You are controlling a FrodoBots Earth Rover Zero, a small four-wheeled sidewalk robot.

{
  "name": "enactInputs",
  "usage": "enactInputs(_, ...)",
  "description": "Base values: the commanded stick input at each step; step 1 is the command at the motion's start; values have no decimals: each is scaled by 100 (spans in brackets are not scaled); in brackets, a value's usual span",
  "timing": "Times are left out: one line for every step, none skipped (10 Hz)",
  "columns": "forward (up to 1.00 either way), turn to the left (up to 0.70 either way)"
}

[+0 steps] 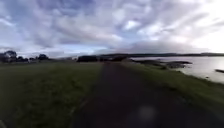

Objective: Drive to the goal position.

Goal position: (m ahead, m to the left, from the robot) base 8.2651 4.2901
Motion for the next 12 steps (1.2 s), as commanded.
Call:
enactInputs(70, 0)
enactInputs(70, 0)
enactInputs(70, 0)
enactInputs(70, 0)
enactInputs(0, 0)
enactInputs(0, 0)
enactInputs(0, 0)
enactInputs(0, 0)
enactInputs(0, 0)
enactInputs(0, 0)
enactInputs(0, 0)
enactInputs(0, 0)
